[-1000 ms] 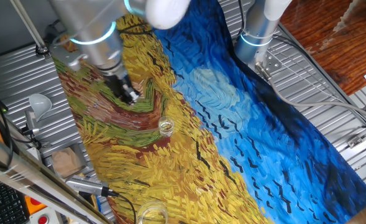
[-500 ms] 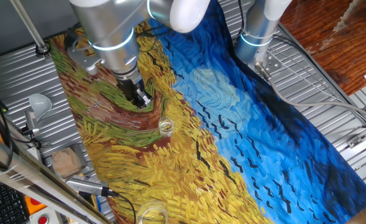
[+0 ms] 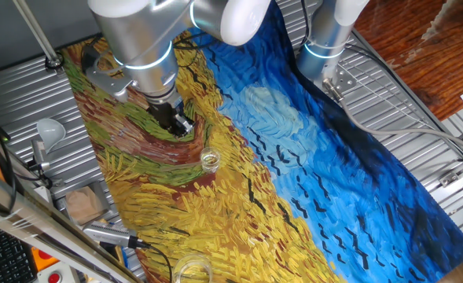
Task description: Stir the beaker with a glass rod
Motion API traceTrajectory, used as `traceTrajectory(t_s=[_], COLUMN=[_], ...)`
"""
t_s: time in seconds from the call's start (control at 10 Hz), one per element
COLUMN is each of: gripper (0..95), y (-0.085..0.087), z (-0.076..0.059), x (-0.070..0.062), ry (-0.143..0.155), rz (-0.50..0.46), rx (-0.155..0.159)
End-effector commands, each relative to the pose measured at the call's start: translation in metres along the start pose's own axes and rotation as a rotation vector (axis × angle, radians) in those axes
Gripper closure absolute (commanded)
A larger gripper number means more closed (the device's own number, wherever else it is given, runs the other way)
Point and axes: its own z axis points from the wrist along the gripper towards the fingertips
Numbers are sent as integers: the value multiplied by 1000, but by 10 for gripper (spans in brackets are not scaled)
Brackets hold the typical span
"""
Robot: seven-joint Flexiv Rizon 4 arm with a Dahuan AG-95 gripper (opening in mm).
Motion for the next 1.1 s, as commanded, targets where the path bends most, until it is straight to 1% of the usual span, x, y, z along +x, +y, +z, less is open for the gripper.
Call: traceTrajectory(t_s=[0.1, 0.2, 0.3, 0.4, 0.6, 0.7, 0.8, 1.1], gripper=[950, 950, 950, 950, 950, 950, 950, 950], y=[4, 9, 21, 27, 35, 41, 45, 55], z=[-3, -8, -15, -18, -23, -27, -30, -34], x=[-4, -8, -17, -22, -28, -35, -39, -42], ry=[-1, -1, 0, 1, 1, 3, 7, 11], rz=[13, 18, 39, 49, 69, 86, 97, 120], rx=[-3, -3, -6, -7, -14, -21, -21, -24])
